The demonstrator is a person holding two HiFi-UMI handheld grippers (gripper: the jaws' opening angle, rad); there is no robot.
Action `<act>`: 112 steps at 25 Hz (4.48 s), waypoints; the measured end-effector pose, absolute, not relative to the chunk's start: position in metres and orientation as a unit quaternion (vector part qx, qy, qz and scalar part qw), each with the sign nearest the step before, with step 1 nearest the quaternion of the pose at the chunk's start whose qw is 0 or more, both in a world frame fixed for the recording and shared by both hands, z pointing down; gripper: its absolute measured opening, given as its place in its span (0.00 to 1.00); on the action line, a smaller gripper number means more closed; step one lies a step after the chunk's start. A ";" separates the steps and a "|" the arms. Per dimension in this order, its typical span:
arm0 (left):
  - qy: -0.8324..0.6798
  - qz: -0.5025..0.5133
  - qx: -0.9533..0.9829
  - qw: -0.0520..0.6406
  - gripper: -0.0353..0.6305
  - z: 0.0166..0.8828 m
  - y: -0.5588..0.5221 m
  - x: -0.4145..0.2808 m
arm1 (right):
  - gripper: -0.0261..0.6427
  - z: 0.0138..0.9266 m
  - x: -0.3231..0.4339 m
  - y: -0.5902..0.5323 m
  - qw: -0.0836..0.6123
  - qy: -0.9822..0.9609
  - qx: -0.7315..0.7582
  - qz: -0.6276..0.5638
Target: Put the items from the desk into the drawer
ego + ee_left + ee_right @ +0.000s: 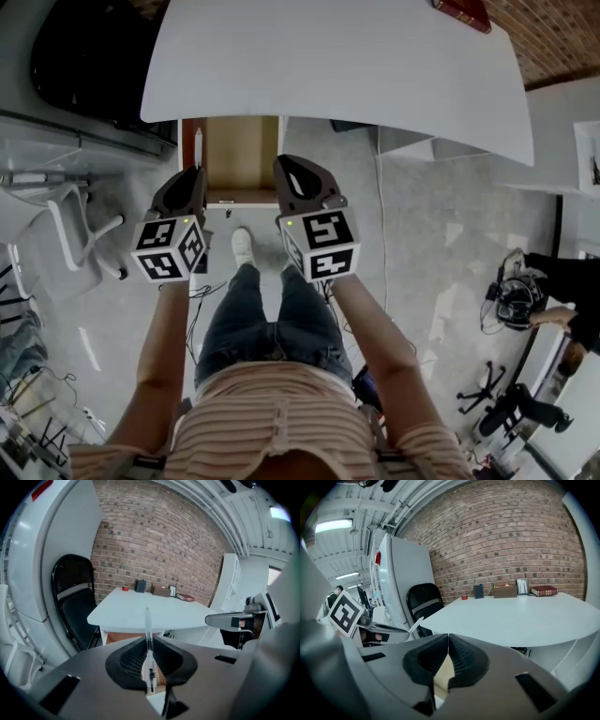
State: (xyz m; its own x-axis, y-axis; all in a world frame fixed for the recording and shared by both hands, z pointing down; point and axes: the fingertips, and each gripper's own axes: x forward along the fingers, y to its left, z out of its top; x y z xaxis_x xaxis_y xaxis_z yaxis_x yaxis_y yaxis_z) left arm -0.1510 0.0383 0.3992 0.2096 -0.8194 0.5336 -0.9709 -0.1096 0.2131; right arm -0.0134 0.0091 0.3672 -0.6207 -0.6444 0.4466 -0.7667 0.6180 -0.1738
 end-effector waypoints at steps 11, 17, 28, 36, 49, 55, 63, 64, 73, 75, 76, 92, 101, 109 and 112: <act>-0.575 0.161 0.732 0.329 0.12 0.474 0.048 -0.206 | 0.06 0.423 -0.081 0.022 0.210 -0.855 0.427 0.207; -0.564 0.190 0.730 0.336 0.12 0.512 0.037 -0.212 | 0.06 0.462 -0.082 0.016 0.235 -0.842 0.433 0.221; -0.564 0.191 0.704 0.388 0.12 0.574 0.011 -0.209 | 0.06 0.528 -0.085 0.009 0.273 -0.839 0.408 0.233; -0.563 0.193 0.686 0.418 0.12 0.612 -0.017 -0.192 | 0.06 0.572 -0.077 0.000 0.288 -0.831 0.393 0.269; -0.560 0.213 0.666 0.444 0.12 0.657 -0.036 -0.188 | 0.06 0.606 -0.074 -0.028 0.311 -0.825 0.379 0.282; -0.563 0.222 0.650 0.460 0.12 0.677 -0.042 -0.189 | 0.06 0.616 -0.072 -0.028 0.316 -0.821 0.378 0.289; -0.564 0.234 0.631 0.478 0.12 0.703 -0.050 -0.194 | 0.06 0.627 -0.072 -0.029 0.318 -0.816 0.380 0.297; -0.564 0.235 0.630 0.480 0.12 0.705 -0.050 -0.194 | 0.06 0.627 -0.072 -0.030 0.319 -0.816 0.380 0.298; -0.557 0.253 0.619 0.492 0.12 0.726 -0.053 -0.194 | 0.06 0.635 -0.074 -0.034 0.330 -0.814 0.376 0.296; -0.556 0.254 0.616 0.497 0.12 0.730 -0.053 -0.195 | 0.06 0.637 -0.075 -0.034 0.335 -0.812 0.374 0.297; -0.555 0.254 0.615 0.499 0.12 0.732 -0.053 -0.195 | 0.06 0.639 -0.076 -0.033 0.336 -0.811 0.373 0.300; -0.538 0.295 0.616 0.494 0.12 0.755 -0.053 -0.194 | 0.06 0.646 -0.081 -0.030 0.346 -0.808 0.368 0.304; -0.542 0.295 0.619 0.486 0.12 0.755 -0.053 -0.191 | 0.06 0.647 -0.077 -0.031 0.347 -0.806 0.370 0.304; -0.540 0.299 0.622 0.482 0.12 0.752 -0.051 -0.192 | 0.06 0.647 -0.084 -0.029 0.345 -0.809 0.368 0.302; -0.540 0.299 0.624 0.479 0.13 0.749 -0.050 -0.194 | 0.06 0.645 -0.085 -0.028 0.345 -0.809 0.369 0.302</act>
